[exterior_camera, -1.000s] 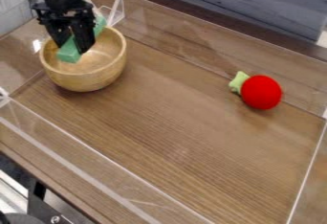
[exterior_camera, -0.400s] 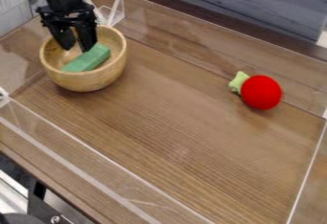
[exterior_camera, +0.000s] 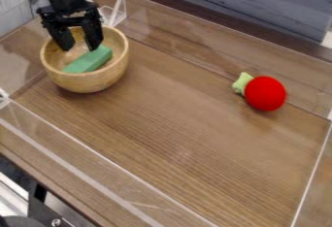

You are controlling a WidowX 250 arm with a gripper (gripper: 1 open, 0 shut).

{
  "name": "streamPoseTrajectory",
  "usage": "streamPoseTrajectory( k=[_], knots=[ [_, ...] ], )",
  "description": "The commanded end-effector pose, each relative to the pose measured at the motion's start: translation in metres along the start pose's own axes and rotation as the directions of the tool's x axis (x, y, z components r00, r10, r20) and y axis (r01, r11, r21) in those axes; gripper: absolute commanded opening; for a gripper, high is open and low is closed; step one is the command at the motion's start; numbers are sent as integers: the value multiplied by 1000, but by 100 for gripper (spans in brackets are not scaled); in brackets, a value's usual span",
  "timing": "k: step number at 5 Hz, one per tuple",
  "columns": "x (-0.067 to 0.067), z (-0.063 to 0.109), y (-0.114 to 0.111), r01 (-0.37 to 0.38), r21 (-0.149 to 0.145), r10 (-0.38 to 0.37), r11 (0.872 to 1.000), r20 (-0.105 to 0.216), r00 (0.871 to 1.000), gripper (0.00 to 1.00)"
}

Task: Put the green block in the brown bowl

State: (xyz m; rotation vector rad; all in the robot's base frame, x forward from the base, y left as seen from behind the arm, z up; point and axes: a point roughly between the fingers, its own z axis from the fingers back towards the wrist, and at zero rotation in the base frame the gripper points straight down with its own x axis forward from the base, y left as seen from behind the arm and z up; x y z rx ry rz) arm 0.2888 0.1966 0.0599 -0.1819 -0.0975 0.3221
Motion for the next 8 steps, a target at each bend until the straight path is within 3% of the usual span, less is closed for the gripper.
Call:
streamPoseTrajectory(
  k=[1, 2, 3, 4, 5, 6, 8],
  knots=[
    [18, 2, -10, -18, 30, 17, 999, 57, 998, 100],
    [25, -14, -18, -54, 39, 52, 998, 52, 997, 100],
    [33, -16, -16, -32, 41, 30, 999, 44, 999, 0],
    [39, -9, -16, -9, 28, 8, 1000, 42, 999, 0],
    [37, 4, -19, -39, -1, 39, 999, 62, 997, 0],
    [35, 5, -20, -73, -16, 74, 997, 59, 996, 100],
    [41, 36, -28, -27, -33, 30, 999, 98, 995, 100]
  ],
)
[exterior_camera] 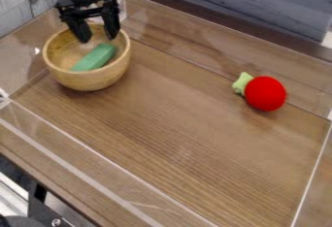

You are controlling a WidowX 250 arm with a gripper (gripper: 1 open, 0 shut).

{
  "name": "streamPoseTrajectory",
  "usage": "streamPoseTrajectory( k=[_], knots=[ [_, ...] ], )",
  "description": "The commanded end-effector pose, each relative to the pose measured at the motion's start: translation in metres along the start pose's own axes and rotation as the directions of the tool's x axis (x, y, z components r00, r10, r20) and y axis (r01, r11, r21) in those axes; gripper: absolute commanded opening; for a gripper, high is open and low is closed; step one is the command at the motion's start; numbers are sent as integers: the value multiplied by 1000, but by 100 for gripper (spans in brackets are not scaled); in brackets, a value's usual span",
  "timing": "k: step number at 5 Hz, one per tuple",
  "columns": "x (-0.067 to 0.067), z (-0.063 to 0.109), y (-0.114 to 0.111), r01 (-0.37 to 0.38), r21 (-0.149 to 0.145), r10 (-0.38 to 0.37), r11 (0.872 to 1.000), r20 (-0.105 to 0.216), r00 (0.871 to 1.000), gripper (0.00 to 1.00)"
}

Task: Put the green block in the brown bowl

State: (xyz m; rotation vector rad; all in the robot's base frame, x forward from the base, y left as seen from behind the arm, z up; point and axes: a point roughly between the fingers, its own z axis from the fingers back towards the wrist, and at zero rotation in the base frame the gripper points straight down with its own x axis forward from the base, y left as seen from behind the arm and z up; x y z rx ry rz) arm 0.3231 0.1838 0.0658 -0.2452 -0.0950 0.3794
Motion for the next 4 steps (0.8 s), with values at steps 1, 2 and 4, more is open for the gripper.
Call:
streamPoseTrajectory(
  k=[1, 2, 4],
  knots=[
    [13, 46, -15, 52, 28, -55, 998, 122, 991, 100],
    [6, 49, -30, 31, 40, -36, 999, 135, 990, 100],
    [-8, 46, -64, 16, 53, -23, 998, 128, 991, 100]
  ],
)
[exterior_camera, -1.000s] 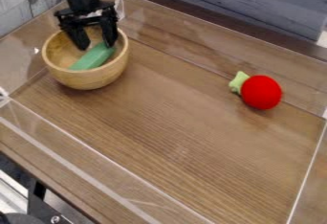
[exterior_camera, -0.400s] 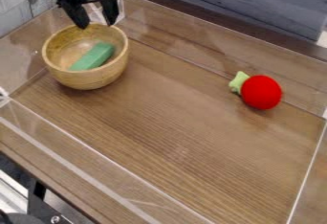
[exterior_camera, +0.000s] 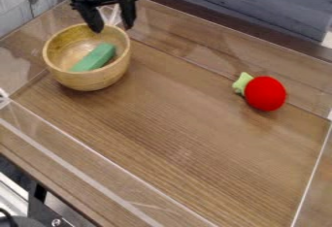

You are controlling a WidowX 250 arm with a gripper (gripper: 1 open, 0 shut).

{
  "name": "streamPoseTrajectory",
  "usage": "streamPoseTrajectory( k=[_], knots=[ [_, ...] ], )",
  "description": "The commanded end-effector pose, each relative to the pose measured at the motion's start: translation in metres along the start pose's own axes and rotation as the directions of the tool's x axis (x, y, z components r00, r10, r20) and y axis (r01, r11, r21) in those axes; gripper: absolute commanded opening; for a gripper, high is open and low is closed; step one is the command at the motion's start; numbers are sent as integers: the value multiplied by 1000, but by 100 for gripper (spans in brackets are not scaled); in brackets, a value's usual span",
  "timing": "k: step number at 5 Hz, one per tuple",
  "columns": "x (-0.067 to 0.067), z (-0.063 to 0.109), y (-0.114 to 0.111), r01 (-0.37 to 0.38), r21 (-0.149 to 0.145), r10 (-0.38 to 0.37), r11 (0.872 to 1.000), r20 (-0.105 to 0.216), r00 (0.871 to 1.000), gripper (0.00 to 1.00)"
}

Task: Put the green block in the brown bowl

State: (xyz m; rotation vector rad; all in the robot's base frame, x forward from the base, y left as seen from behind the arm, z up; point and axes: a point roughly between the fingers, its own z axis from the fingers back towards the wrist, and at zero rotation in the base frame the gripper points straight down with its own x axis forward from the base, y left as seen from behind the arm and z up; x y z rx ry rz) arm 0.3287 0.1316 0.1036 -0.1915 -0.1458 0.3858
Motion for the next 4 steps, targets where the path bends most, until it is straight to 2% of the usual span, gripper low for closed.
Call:
streamPoseTrajectory(
  k=[1, 4],
  knots=[
    [-2, 22, -25, 37, 14, -38, 999, 56, 998, 100],
    [-5, 11, -42, 173, 30, -173, 984, -6, 985, 100]
  ],
)
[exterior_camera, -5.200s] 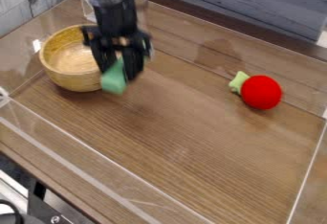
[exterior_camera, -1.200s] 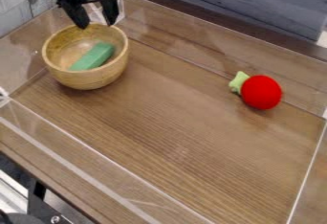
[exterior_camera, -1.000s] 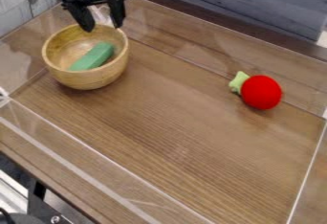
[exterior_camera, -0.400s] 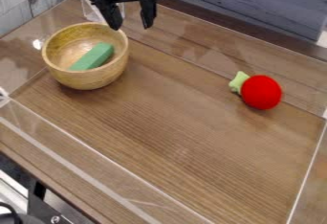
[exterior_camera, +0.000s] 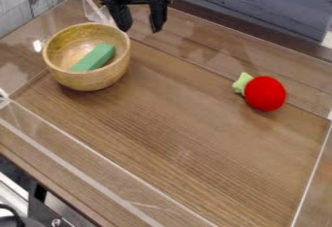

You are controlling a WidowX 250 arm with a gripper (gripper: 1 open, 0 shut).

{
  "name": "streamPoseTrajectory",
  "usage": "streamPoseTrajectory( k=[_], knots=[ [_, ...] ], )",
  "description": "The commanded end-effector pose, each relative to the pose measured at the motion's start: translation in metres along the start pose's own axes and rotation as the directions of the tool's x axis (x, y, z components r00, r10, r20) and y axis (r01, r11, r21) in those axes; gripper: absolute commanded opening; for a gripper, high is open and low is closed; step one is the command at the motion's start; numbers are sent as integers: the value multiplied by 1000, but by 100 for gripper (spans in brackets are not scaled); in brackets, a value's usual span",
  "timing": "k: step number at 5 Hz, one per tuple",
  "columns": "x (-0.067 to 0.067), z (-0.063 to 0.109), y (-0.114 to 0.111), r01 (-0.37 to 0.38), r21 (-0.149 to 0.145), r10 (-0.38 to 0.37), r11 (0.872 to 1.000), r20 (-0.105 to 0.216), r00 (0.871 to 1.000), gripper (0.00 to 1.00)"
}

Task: Put the green block in the brown bowl

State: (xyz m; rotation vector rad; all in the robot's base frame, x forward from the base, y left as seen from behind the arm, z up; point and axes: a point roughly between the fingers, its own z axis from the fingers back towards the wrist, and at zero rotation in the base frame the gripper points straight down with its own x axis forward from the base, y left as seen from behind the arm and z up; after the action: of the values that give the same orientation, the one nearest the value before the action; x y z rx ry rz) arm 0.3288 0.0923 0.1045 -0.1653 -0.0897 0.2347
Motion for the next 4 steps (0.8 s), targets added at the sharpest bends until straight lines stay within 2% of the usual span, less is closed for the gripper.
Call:
streamPoseTrajectory(
  k=[1, 4],
  knots=[
    [8, 13, -4, 51, 23, -52, 998, 48, 997, 100],
    [6, 1, 1, 114, 38, -115, 993, 14, 993, 100]
  ],
)
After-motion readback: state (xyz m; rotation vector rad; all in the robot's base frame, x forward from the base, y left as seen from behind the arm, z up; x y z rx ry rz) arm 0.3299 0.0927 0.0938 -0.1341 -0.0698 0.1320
